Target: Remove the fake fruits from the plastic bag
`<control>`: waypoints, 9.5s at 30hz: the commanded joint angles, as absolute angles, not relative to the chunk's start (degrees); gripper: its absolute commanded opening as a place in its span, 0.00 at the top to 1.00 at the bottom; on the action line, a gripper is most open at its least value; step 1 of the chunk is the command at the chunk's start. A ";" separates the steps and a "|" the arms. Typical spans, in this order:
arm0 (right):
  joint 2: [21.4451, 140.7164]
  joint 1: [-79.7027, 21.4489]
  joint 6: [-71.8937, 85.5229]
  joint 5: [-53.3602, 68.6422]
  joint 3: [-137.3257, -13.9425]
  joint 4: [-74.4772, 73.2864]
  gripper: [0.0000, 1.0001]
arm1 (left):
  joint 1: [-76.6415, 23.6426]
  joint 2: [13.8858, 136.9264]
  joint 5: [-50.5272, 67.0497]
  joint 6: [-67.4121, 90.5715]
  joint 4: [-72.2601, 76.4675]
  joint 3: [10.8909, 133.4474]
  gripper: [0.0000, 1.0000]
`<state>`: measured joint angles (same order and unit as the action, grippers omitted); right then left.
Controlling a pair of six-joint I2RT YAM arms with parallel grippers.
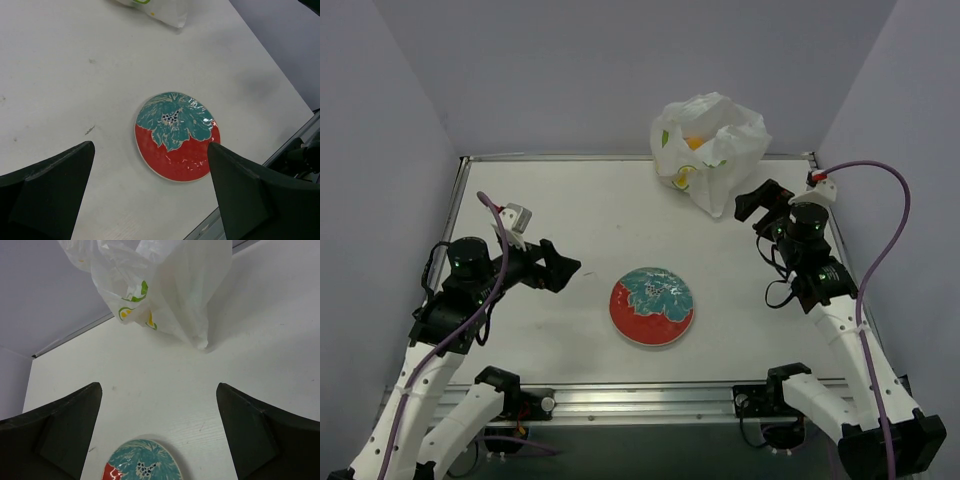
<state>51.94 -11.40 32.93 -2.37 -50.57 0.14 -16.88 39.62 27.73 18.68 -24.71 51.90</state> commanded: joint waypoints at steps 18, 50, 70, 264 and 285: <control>75.48 -18.63 28.83 -20.29 -64.95 10.01 0.00 | -19.16 37.53 25.84 17.84 -24.43 54.67 0.06; 75.17 -19.60 21.00 14.94 -46.96 30.24 1.00 | -29.07 63.77 13.73 29.54 -9.49 67.37 0.06; 62.58 -19.86 23.38 14.77 -34.72 26.02 1.00 | -34.72 130.37 1.49 2.81 -38.03 144.14 0.06; 130.25 -31.55 -10.02 6.68 -92.10 23.47 0.16 | -30.06 81.30 1.93 35.77 36.21 36.83 0.98; 113.48 -33.66 1.83 7.12 -69.89 40.34 0.85 | -29.09 84.73 3.34 37.62 39.81 36.56 0.98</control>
